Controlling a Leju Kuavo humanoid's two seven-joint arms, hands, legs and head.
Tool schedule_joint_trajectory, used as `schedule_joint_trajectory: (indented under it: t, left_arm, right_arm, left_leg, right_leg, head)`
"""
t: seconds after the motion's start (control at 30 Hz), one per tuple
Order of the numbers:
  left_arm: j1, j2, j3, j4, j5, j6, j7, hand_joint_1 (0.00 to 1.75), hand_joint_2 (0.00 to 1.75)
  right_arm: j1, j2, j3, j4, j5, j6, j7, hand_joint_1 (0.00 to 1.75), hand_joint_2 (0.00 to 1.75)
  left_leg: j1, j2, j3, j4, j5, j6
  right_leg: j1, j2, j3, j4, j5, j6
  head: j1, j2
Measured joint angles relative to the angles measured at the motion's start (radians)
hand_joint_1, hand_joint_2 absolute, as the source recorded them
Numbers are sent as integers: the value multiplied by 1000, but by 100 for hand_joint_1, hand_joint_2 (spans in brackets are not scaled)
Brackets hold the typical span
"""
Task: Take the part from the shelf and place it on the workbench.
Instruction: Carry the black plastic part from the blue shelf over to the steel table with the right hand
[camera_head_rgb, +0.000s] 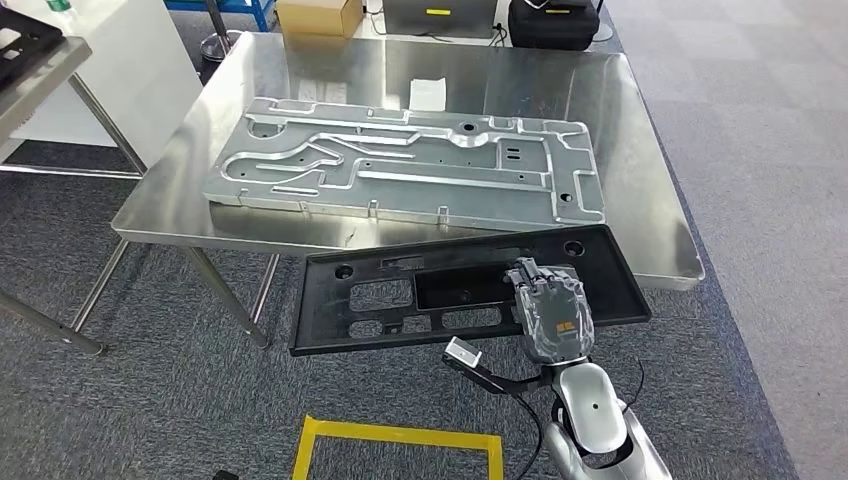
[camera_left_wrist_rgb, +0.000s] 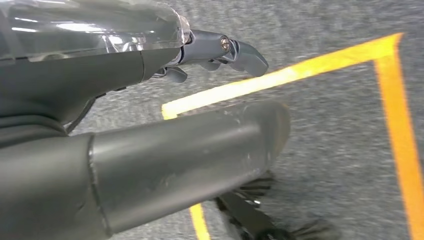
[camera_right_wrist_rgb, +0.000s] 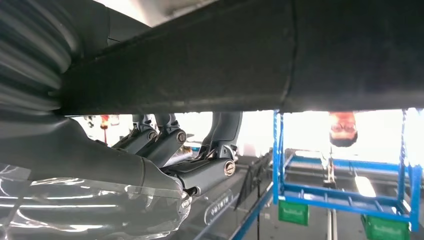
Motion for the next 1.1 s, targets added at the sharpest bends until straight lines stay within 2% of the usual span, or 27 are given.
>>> schedule_joint_trajectory:
  t: [0.03, 0.07, 0.1, 0.17, 0.23, 0.27, 0.3, 0.33, 0.4, 0.43, 0.47, 0.53, 0.57, 0.6, 0.63, 0.7, 0.73, 0.77, 0.8, 0.83, 0.87, 0.9, 0.93, 0.97, 1.0, 1.07, 1.1]
  left_arm:
    - [0, -2, -1, 1, -1, -1, 0, 0, 0]
    - [0, -3, -1, 3, -2, -1, 1, 0, 0]
    - [-1, -5, -2, 4, -2, -2, 2, 0, 0]
    - [-5, -4, -2, 4, -3, -3, 3, 0, 0]
    - [-12, -4, -3, 4, -4, -3, 3, 0, 0]
    - [-13, -4, -3, 4, -4, -3, 4, 0, 0]
    - [-13, -4, -3, 4, -4, -3, 5, 0, 0]
    - [-10, -4, -3, 4, -4, -3, 6, 0, 0]
    - [-5, -4, -3, 4, -5, -3, 8, 0, 0]
    - [-3, -5, -3, 4, -6, -3, 9, 0, 0]
    - [1, -5, -3, 4, -7, -3, 9, 0, 0]
    - [9, -5, -3, 5, -8, -3, 11, 0, 0]
    - [12, -5, -3, 5, -10, -3, 12, 0, 0]
    - [13, -5, -3, 5, -11, -3, 13, 0, 0]
    - [10, -4, -3, 5, -12, -3, 13, 0, 0]
    - [1, -4, -3, 5, -13, 0, 12, 0, 0]
    - [-4, -4, -3, 5, -13, 2, 12, 0, 0]
    - [-7, -4, -3, 5, -9, 4, 11, 0, 0]
    - [-8, -4, -3, 5, -3, 4, 11, 0, 0]
    - [-8, -4, -2, 5, 4, 2, 12, 0, 0]
    - [-8, -4, -2, 5, 13, -1, 12, 0, 0]
    - [-8, -4, -1, 5, 19, -4, 13, 0, 0]
    - [-8, -4, 0, 5, 22, -6, 14, 0, 0]
    - [-8, -4, 0, 5, 24, -7, 14, 0, 0]
    - [-7, -4, 0, 5, 25, -8, 14, 0, 0]
    - [-6, -6, 1, 5, 28, -9, 14, 0, 0]
    - [-5, -8, 1, 5, 30, -9, 14, 0, 0]
  right_arm:
    - [-8, -2, 2, 4, 3, 7, 0, 175, 175]
    - [-15, -3, 4, 8, 6, 13, -1, 175, 175]
    - [-24, -4, 7, 10, 9, 19, -2, 175, 175]
    - [-48, -3, 14, 11, 15, 28, -2, 175, 175]
    - [-74, -2, 22, 13, 16, 37, -1, 175, 175]
    - [-84, -2, 25, 15, 16, 41, -1, 175, 175]
    - [-94, -2, 29, 18, 16, 47, 0, 175, 175]
    - [-103, -2, 32, 22, 16, 54, 0, 175, 175]
    - [-119, -2, 40, 33, 16, 69, 1, 175, 175]
    - [-127, -2, 45, 40, 16, 76, 2, 175, 175]
    - [-134, -2, 49, 46, 15, 81, 4, 175, 175]
    - [-145, -4, 53, 62, 13, 86, 7, 175, 175]
    - [-148, -5, 55, 69, 13, 88, 9, 175, 175]
    - [-152, -6, 57, 74, 12, 89, 10, 175, 175]
    - [-157, -5, 59, 75, 12, 90, 11, 175, 175]
    - [-170, -4, 61, 75, 9, 89, 13, 175, 175]
    - [-174, -4, 62, 75, 6, 88, 15, 175, 175]
    - [-175, -4, 62, 76, 1, 87, 17, 175, 175]
    - [-174, -5, 62, 79, -3, 86, 18, 175, 175]
    - [-171, -6, 62, 82, -8, 86, 19, 175, 175]
    - [-167, -8, 62, 85, -14, 85, 19, 175, 175]
    - [-164, -10, 62, 88, -18, 84, 19, 175, 175]
    - [-161, -12, 62, 91, -23, 82, 19, 175, 175]
    - [-157, -15, 61, 94, -28, 79, 19, 175, 175]
    - [-153, -18, 59, 96, -32, 76, 19, 175, 175]
    - [-140, -26, 55, 100, -39, 70, 19, 175, 175]
    - [-134, -28, 54, 101, -40, 68, 18, 175, 175]
  left_leg:
    - [-1, -2, 18, -5, -18, -5]
    - [0, -3, 35, -16, -30, -11]
    - [-1, -4, 48, -17, -28, -18]
    - [0, -2, 43, 21, 8, -31]
    - [1, 3, -22, 140, 53, -40]
    - [2, 5, -68, 200, 51, -43]
    - [2, 6, -114, 243, 26, -46]
    - [2, 7, -156, 265, -20, -47]
    - [2, 8, -224, 251, -108, -45]
    - [2, 9, -250, 217, -111, -41]
    - [1, 9, -272, 167, -57, -35]
    - [-5, 11, -303, 64, 149, -22]
    - [-10, 11, -309, 35, 227, -17]
    - [-14, 11, -309, 24, 258, -12]
    - [-17, 12, -300, 28, 242, -8]
    - [-15, 12, -272, 19, 222, 4]
    - [-12, 12, -254, 12, 213, 8]
    - [-10, 12, -235, 4, 203, 11]
    - [-9, 11, -217, -3, 193, 12]
    - [-8, 11, -199, -7, 182, 11]
    - [-6, 10, -178, -10, 168, 9]
    - [-5, 9, -159, -11, 155, 8]
    - [-3, 8, -138, -12, 140, 6]
    - [-2, 6, -118, -12, 123, 5]
    - [-1, 4, -104, -12, 109, 2]
    - [-2, -1, -85, -3, 80, -10]
    - [-3, -3, -81, 1, 69, -17]
  right_leg:
    - [5, 0, -1, -43, 89, -8]
    - [8, 1, 2, -68, 153, -17]
    - [11, 2, 10, -78, 171, -25]
    - [10, 5, 45, -93, 142, -41]
    - [7, 7, 93, -116, 117, -53]
    - [7, 7, 119, -125, 102, -56]
    - [7, 7, 143, -130, 85, -58]
    - [7, 8, 170, -135, 66, -59]
    - [8, 11, 229, -142, 25, -59]
    - [10, 12, 260, -145, 2, -58]
    - [11, 12, 289, -147, -22, -57]
    - [14, 15, 333, -145, -67, -51]
    - [14, 18, 346, -146, -86, -46]
    - [13, 20, 358, -144, -97, -40]
    - [11, 22, 361, -137, -97, -33]
    - [8, 18, 332, -63, -64, -22]
    - [7, 15, 296, -3, -44, -16]
    - [5, 12, 250, 61, -39, -11]
    - [3, 9, 205, 112, -55, -6]
    - [0, 8, 165, 143, -92, -2]
    - [-3, 7, 126, 158, -149, 1]
    - [-4, 6, 97, 154, -203, 2]
    - [-5, 4, 75, 133, -235, 4]
    - [-6, 3, 60, 94, -226, 4]
    - [-6, 1, 54, 40, -156, 2]
    - [-2, 2, 48, -62, 45, -8]
    - [1, 3, 45, -87, 115, -15]
  head:
    - [0, 0]
    - [0, 0]
    - [-1, 0]
    - [-4, 0]
    - [-11, 0]
    - [-13, 0]
    - [-15, 0]
    - [-15, 0]
    - [-18, 0]
    - [-19, 0]
    - [-19, 0]
    - [-17, 0]
    - [-16, 0]
    - [-14, 0]
    - [-15, 0]
    - [-15, 0]
    - [-15, 0]
    - [-13, 0]
    - [-13, 0]
    - [-12, 0]
    - [-12, 0]
    - [-12, 0]
    - [-12, 0]
    - [-12, 0]
    - [-11, 0]
    - [-9, 0]
    - [-9, 0]
